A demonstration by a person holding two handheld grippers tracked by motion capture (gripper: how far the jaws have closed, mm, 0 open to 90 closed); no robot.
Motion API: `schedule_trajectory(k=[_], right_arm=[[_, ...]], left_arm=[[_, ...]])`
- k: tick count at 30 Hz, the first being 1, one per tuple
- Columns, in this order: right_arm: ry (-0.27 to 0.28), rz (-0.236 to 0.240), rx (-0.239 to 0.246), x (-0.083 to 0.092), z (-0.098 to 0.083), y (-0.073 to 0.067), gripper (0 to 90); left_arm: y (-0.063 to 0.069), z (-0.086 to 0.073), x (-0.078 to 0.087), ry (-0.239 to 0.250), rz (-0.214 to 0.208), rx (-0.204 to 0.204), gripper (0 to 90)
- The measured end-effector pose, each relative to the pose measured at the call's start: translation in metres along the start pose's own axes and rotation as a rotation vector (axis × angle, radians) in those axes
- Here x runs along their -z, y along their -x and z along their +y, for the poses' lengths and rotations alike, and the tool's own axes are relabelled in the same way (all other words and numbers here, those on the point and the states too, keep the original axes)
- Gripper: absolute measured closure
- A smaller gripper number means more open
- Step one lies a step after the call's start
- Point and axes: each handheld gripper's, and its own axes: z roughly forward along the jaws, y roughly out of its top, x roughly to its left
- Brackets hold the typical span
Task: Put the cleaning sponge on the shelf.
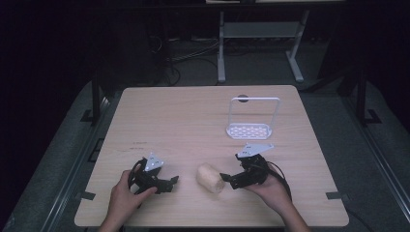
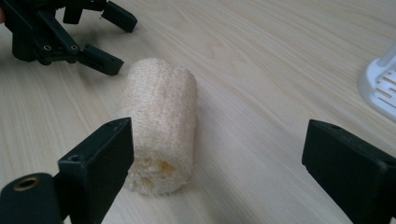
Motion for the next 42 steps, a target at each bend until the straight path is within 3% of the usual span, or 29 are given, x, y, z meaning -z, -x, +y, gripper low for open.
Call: schedule_trajectory(k=[22,42], right_arm=[[-0.025,0.065,0.04,-0.028,0.014,-0.025,8.9],[-0.097,0.065,0.046,-0.057,0.009,-0.036,7.8]], left_arm=[[0.0,0.0,0.0,0.001,0.0,0.001,12.6],[0.0,0.0,0.0,0.001,-0.001,-0.003,12.6]])
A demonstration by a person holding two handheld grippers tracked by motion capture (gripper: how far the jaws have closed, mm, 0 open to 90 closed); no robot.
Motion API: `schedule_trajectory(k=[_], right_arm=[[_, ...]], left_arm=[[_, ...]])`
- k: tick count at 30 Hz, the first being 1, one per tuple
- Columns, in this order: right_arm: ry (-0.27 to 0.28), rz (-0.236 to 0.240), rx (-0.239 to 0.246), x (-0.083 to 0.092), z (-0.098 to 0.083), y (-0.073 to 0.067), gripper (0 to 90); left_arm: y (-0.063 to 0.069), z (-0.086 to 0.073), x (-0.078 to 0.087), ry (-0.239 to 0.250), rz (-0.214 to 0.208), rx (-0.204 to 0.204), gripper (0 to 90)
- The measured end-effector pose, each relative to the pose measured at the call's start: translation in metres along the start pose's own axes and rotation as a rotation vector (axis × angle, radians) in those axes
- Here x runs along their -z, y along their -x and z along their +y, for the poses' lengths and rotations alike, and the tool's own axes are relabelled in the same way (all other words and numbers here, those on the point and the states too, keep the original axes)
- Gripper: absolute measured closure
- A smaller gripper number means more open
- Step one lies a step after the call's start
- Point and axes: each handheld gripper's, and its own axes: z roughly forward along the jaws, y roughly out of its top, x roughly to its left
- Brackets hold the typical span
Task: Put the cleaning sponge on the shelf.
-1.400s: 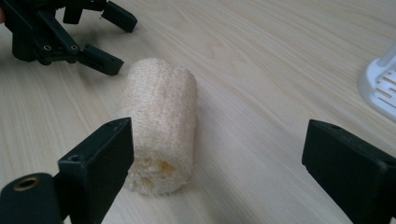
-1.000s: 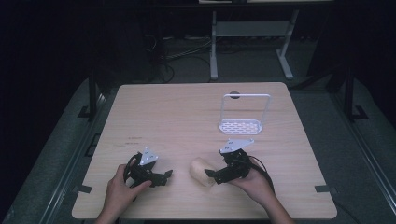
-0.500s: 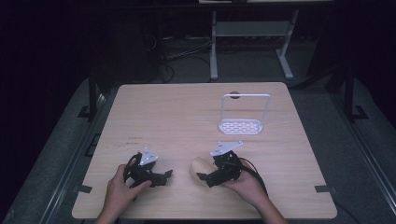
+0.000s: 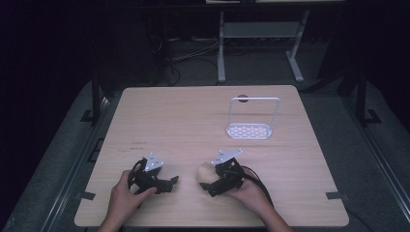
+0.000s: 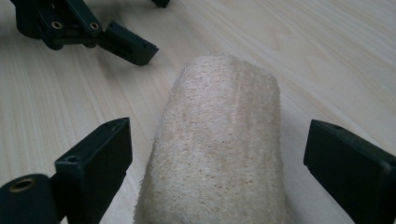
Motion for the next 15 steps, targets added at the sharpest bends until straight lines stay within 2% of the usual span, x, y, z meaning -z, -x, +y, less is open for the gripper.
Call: schedule_trajectory(k=[13,15], right_arm=[[-0.039,0.008,0.002,-0.0093,-0.0029,-0.0018,8.7],[-0.044,0.008,0.006,-0.0093,-0.003,-0.002,12.3]], left_arm=[[0.0,0.0,0.0,0.0,0.0,0.0,12.6],[0.0,0.0,0.0,0.0,0.0,0.0,12.6]])
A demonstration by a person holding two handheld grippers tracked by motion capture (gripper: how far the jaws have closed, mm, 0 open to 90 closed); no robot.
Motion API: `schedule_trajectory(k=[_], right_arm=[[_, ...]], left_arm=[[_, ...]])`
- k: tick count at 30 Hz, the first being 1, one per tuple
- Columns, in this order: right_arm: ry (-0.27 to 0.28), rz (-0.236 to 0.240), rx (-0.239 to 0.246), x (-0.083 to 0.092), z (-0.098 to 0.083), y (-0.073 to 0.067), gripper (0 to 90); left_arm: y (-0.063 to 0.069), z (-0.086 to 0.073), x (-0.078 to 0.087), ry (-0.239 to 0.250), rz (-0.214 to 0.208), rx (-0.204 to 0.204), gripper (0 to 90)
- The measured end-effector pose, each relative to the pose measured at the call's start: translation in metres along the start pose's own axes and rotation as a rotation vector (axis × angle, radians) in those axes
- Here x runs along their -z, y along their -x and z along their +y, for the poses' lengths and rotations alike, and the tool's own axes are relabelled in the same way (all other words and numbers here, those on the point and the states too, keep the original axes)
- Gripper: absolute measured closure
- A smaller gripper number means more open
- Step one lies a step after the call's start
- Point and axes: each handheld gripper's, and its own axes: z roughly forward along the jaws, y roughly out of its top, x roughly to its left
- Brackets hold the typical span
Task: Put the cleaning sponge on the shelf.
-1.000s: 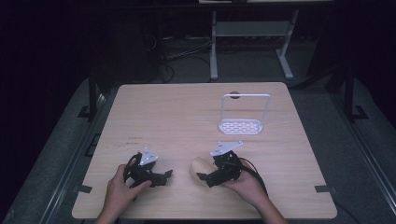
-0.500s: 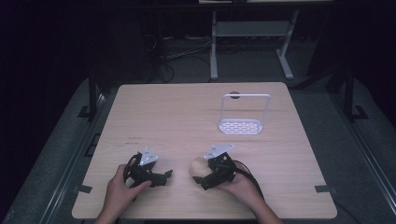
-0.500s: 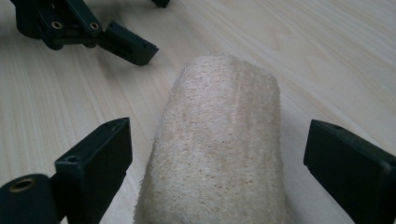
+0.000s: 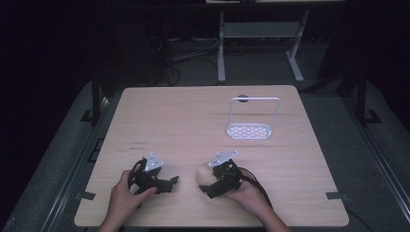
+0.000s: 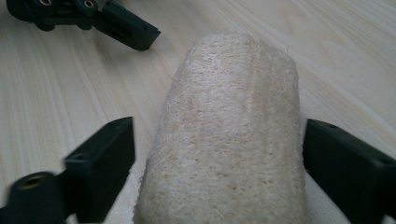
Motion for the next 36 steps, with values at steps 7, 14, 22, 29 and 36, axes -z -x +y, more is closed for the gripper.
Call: schedule_trajectory(k=[7,14,22,29,36], right_arm=[[0.0,0.009,0.004,0.0,-0.001,0.0,15.5],[0.006,0.011,0.008,0.001,-0.002,-0.001,25.3],[0.005,0.013,0.015,0.002,-0.001,-0.002,26.8],[0.013,0.002,0.024,0.007,0.001,0.0,27.1],[0.016,-0.007,0.041,0.011,0.006,0.003,27.1]], left_arm=[[0.0,0.0,0.0,0.0,0.0,0.0,12.6],[0.0,0.0,0.0,0.0,0.0,0.0,12.6],[0.0,0.0,0.0,-0.001,-0.001,0.0,12.6],[0.0,0.0,0.0,-0.002,-0.001,0.0,12.6],[0.0,0.0,0.0,-0.002,-0.001,0.0,12.6]])
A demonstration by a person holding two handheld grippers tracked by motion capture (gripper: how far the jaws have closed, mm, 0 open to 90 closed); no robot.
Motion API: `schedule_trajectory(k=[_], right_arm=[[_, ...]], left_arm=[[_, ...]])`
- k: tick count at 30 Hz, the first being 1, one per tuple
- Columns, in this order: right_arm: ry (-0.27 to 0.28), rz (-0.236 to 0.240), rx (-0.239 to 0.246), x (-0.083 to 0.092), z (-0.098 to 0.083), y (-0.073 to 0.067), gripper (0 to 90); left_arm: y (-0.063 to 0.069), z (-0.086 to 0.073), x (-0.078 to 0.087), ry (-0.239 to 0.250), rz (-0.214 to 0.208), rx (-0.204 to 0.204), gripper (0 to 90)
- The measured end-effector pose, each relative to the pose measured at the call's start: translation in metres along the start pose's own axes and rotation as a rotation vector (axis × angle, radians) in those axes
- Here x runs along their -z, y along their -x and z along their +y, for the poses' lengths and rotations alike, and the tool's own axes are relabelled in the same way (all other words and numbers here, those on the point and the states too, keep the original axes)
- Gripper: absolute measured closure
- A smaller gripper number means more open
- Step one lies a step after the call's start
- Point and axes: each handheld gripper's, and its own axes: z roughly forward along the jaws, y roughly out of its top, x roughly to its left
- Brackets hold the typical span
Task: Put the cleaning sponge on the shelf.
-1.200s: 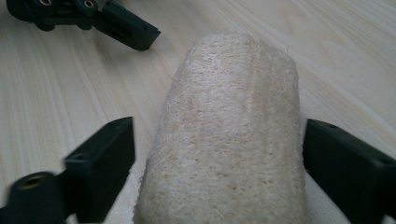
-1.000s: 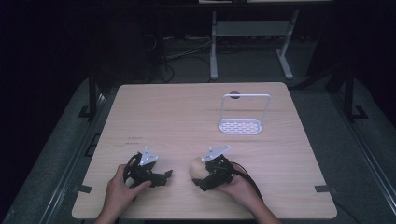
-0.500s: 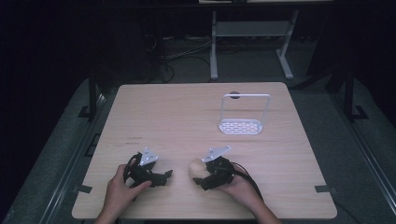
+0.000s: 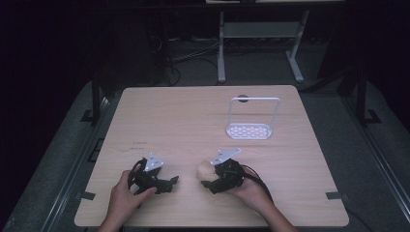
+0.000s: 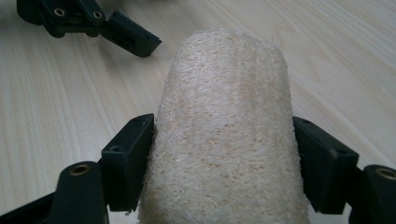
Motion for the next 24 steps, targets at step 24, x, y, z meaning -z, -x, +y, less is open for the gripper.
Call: schedule_trajectory(k=[24], right_arm=[[0.035,-0.017,-0.007,0.009,0.013,0.021,27.3]], left_arm=[[0.0,0.0,0.0,0.004,0.002,0.004,12.6]])
